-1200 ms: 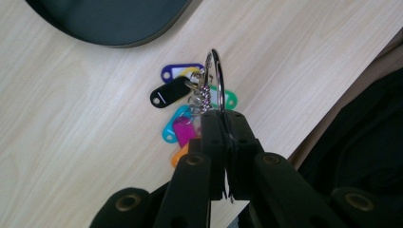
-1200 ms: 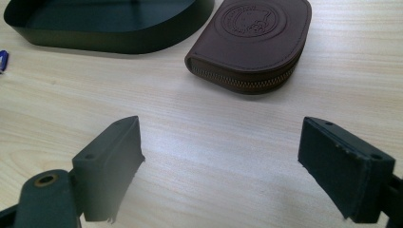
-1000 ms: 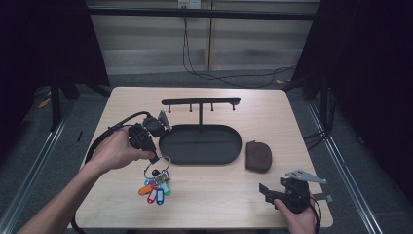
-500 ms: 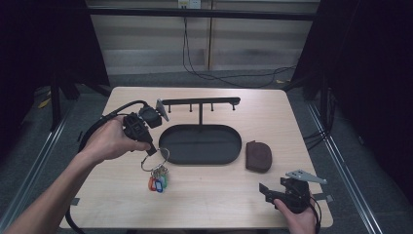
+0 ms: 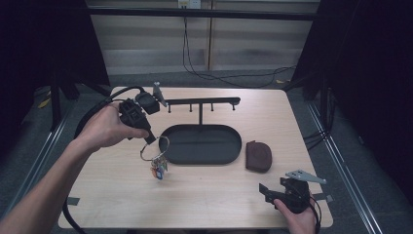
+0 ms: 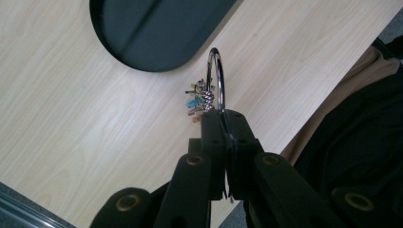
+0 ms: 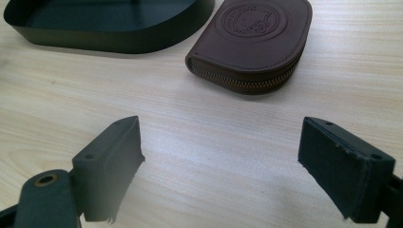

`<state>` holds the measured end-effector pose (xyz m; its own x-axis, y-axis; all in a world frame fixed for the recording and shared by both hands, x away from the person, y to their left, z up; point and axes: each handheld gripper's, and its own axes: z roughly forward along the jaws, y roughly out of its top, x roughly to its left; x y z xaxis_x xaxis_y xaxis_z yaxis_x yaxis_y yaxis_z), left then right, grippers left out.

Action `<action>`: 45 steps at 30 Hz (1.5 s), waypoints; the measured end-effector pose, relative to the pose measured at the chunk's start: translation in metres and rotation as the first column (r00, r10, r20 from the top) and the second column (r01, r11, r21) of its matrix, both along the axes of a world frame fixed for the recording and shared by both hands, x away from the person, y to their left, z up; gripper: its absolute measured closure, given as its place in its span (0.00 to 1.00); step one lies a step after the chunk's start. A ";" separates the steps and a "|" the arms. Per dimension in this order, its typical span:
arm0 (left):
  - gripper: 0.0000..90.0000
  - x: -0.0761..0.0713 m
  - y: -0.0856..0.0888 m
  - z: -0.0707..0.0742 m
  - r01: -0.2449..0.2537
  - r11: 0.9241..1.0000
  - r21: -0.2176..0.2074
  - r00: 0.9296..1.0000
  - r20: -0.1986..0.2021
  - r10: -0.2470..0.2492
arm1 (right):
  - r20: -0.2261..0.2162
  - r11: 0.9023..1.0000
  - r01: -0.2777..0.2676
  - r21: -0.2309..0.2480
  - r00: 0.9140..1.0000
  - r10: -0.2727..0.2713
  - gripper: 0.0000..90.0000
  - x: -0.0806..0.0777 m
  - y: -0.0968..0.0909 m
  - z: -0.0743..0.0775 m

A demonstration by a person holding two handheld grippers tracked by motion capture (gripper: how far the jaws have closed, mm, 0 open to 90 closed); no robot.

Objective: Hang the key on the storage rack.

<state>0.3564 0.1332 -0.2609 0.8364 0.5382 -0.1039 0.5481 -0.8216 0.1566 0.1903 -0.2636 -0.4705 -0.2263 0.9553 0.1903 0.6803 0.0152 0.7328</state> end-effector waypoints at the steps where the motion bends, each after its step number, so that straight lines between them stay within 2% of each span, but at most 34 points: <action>1: 0.98 0.001 0.000 0.001 -0.006 1.000 -0.001 1.000 0.001 0.006 | 0.000 1.000 -0.001 0.000 1.000 0.001 0.17 0.000 0.000 0.000; 4: 0.98 0.006 0.000 0.004 -0.019 1.000 -0.006 1.000 0.014 0.019 | -0.001 1.000 -0.003 0.000 1.000 0.003 0.16 0.000 0.000 0.000; 8: 0.98 0.011 0.000 0.007 -0.025 1.000 -0.008 1.000 0.006 0.025 | -0.002 1.000 -0.004 0.002 1.000 0.004 0.17 0.000 0.000 0.000; 11: 0.98 0.015 -0.001 0.013 -0.042 0.999 -0.008 0.999 0.026 0.042 | -0.002 1.000 -0.004 0.002 1.000 0.004 0.17 0.000 0.000 0.000; 18: 0.98 0.021 -0.008 0.022 -0.037 0.999 0.002 0.999 0.030 0.036 | -0.003 1.000 -0.004 -0.001 1.000 0.004 0.17 0.000 0.000 0.000; 29: 0.98 0.035 -0.025 0.025 -0.034 0.999 -0.003 0.998 0.047 0.034 | -0.003 1.000 -0.003 -0.004 1.000 0.003 0.17 0.000 0.000 0.000; 35: 0.98 0.045 -0.029 0.026 -0.054 0.998 0.011 0.998 0.033 0.054 | -0.005 1.000 -0.006 -0.001 1.000 0.006 0.17 -0.001 0.000 0.000; 37: 0.98 0.047 -0.029 0.026 -0.046 0.999 0.013 0.999 0.030 0.045 | -0.005 1.000 -0.005 -0.003 1.000 0.005 0.17 -0.001 0.000 0.000; 42: 0.98 0.057 -0.030 0.027 -0.062 0.998 0.023 0.998 0.024 0.062 | -0.009 1.000 -0.006 -0.005 1.000 0.006 0.17 0.000 0.001 0.000; 45: 0.98 0.067 -0.029 0.023 -0.095 0.995 0.030 0.995 0.024 0.095 | -0.009 1.000 -0.006 -0.005 1.000 0.006 0.17 -0.001 0.000 0.000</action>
<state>0.4230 0.1040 -0.2381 0.7833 0.6180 -0.0672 0.6205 -0.7707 0.1449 0.1897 -0.2631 -0.4709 -0.2299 0.9549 0.1880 0.6870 0.0224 0.7263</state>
